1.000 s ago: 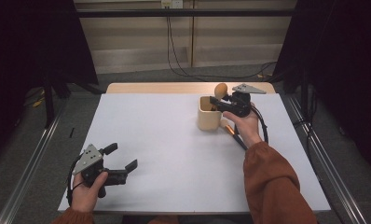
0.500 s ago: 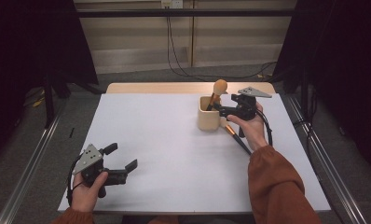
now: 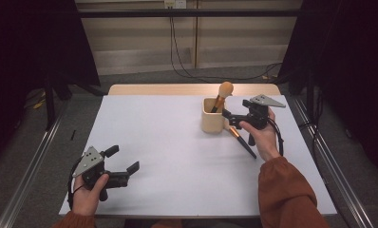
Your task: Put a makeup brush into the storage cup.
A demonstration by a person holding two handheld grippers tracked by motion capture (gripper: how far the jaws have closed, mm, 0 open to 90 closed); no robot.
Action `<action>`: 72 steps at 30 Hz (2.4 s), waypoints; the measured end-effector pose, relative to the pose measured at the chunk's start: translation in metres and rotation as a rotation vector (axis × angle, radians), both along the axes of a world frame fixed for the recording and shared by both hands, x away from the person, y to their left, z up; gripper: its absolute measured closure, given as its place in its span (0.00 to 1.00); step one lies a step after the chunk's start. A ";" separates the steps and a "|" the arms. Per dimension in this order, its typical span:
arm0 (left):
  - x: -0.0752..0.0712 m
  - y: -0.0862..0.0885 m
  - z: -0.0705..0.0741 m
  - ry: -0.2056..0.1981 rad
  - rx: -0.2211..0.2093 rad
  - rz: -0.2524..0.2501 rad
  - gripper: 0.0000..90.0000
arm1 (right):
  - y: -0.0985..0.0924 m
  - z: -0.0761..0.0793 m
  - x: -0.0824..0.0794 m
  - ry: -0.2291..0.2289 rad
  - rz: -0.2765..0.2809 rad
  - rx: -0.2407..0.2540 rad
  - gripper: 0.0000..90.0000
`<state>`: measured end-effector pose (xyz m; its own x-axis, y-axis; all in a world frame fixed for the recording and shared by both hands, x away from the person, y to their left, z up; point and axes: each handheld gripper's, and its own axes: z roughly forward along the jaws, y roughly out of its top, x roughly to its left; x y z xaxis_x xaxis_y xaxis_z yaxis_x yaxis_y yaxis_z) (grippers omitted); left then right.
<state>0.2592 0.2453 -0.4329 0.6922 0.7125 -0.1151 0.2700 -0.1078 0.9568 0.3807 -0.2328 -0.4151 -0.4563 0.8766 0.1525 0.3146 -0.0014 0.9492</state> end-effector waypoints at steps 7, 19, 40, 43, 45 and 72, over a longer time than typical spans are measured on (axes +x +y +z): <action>-0.001 0.002 0.001 -0.003 -0.010 0.009 0.03 | -0.009 -0.003 -0.014 0.009 -0.010 -0.010 0.01; 0.000 0.004 0.002 -0.012 -0.018 0.019 0.03 | -0.029 -0.003 -0.048 0.005 -0.026 -0.018 0.00; 0.000 0.004 0.002 -0.013 -0.019 0.011 0.02 | -0.047 -0.012 -0.103 -0.016 -0.047 -0.018 0.01; -0.001 0.004 0.002 -0.015 -0.022 0.015 0.02 | -0.050 -0.016 -0.110 -0.010 -0.052 -0.022 0.01; 0.000 0.004 0.002 -0.015 -0.024 0.014 0.02 | -0.053 -0.017 -0.116 -0.011 -0.053 -0.020 0.01; -0.010 0.010 0.004 -0.023 -0.029 0.029 0.02 | -0.064 -0.033 -0.168 -0.019 -0.098 -0.022 0.01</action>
<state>0.2488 0.2557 -0.4290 0.6740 0.7289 -0.1200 0.2501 -0.0723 0.9655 0.2124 -0.2966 -0.4477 -0.3705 0.9203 0.1254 0.2963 -0.0108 0.9550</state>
